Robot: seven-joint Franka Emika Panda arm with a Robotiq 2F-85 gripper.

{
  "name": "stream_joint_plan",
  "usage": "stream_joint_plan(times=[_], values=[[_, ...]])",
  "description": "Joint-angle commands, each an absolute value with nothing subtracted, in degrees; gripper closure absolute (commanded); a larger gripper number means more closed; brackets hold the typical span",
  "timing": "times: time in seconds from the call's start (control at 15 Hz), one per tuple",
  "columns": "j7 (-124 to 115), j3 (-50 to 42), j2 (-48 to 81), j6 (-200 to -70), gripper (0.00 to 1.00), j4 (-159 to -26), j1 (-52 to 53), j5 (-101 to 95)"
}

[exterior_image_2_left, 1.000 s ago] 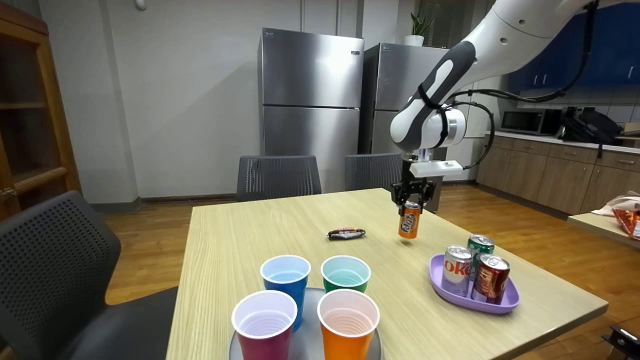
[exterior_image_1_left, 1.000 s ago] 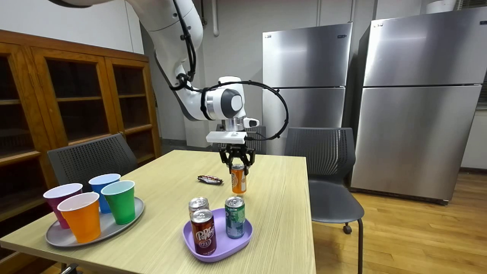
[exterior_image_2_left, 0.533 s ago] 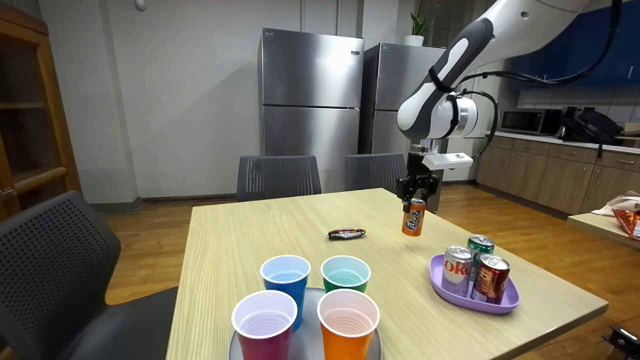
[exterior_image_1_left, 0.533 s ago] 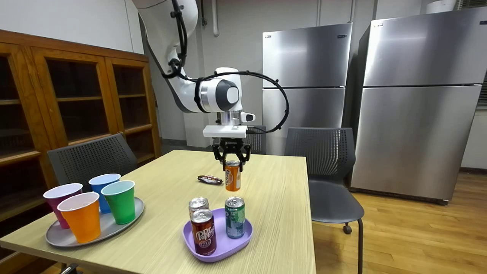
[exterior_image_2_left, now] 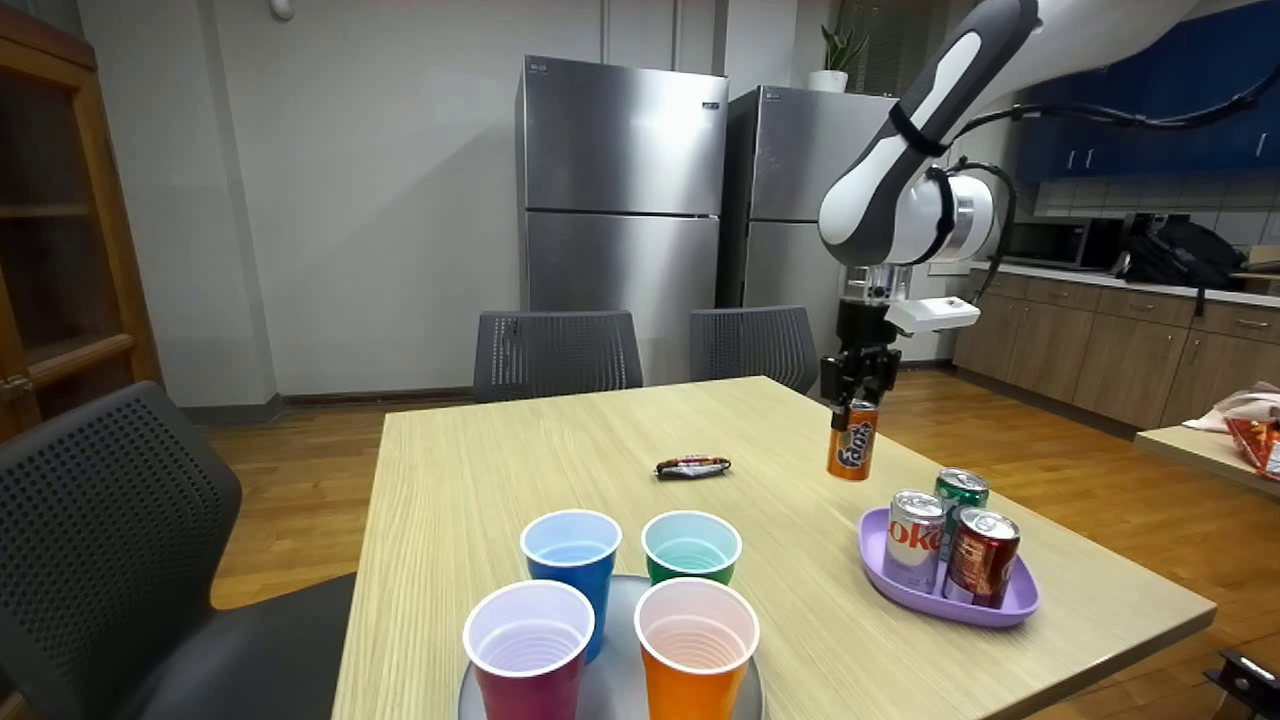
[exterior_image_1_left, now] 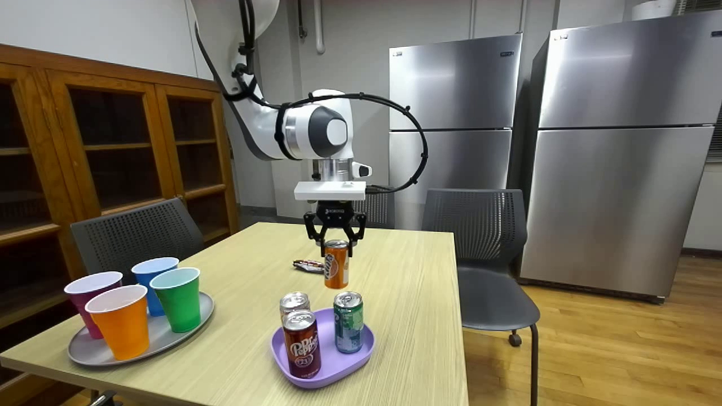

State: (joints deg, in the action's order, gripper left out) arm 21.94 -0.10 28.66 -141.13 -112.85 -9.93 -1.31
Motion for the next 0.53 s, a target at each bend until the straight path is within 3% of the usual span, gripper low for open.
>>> stream_joint_plan(times=[0.0,0.47], values=[[27.2,1.4,23.8,-142.7,0.61,-118.5,-11.8,-0.4],[33.6,1.4,20.7,-144.0,0.61,-123.9,-12.5,-1.0]])
